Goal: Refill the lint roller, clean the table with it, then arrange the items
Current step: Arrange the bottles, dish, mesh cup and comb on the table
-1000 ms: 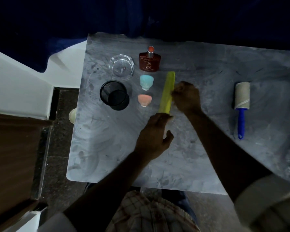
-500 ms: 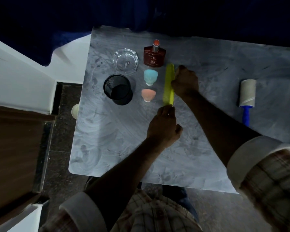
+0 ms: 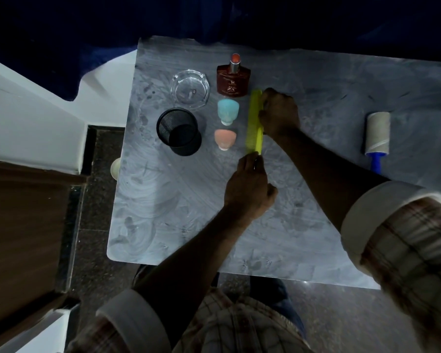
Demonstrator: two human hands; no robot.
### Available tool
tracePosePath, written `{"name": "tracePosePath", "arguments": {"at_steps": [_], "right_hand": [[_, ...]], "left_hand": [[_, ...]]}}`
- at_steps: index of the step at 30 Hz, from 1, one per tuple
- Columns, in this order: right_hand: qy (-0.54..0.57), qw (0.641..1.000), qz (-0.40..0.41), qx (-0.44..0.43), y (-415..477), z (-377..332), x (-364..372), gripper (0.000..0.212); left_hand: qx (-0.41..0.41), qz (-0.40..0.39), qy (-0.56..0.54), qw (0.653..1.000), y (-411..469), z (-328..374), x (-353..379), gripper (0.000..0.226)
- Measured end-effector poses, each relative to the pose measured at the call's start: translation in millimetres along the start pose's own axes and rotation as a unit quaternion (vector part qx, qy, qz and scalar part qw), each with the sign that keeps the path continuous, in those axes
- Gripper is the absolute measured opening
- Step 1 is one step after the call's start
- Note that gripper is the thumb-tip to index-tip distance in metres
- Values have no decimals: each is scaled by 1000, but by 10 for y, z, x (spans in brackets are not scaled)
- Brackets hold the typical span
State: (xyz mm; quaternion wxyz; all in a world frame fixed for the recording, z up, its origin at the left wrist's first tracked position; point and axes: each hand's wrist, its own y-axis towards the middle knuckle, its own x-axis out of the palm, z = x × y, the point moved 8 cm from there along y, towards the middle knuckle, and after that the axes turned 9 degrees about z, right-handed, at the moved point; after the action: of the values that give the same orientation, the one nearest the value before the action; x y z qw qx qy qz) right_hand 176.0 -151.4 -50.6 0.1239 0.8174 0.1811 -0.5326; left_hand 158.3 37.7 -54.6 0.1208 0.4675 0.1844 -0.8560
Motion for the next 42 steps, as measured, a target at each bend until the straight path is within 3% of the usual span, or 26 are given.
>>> {"name": "tracePosePath", "arguments": {"at_steps": [17,20,23,24,27,30,33,37,42], "right_hand": [[41,999,17,28,38,-27,-93,25],[147,986,79,17,-40,94,-456,19],[93,986,136,-11,-452,478,-990,21],[55,986,155,0,-623,709,-1157,22],[-14,966,206,154,-1137,1597,-1584,28],[-40,959,166,225,-1433,2222,-1593,47],[-54,955,94,275,-1512,2499,-1401,49],[-75,969,17,234,-1385,2467,-1235,39],[49,981,7,185,-1319,2048,-1136,29]], "left_hand": [[-3,6,-11,1000,-4,-19,-9,83],[18,31,-27,999,-29,2,-72,82],[50,50,-78,994,-105,100,-124,75],[58,52,-96,992,-142,155,-108,73],[89,42,-150,984,-230,444,27,69],[76,-21,-211,974,-184,755,308,68],[16,-64,-270,961,-49,1002,594,71],[-38,-82,-300,950,128,1269,816,67],[-63,-47,-374,924,129,1305,656,67]]}}
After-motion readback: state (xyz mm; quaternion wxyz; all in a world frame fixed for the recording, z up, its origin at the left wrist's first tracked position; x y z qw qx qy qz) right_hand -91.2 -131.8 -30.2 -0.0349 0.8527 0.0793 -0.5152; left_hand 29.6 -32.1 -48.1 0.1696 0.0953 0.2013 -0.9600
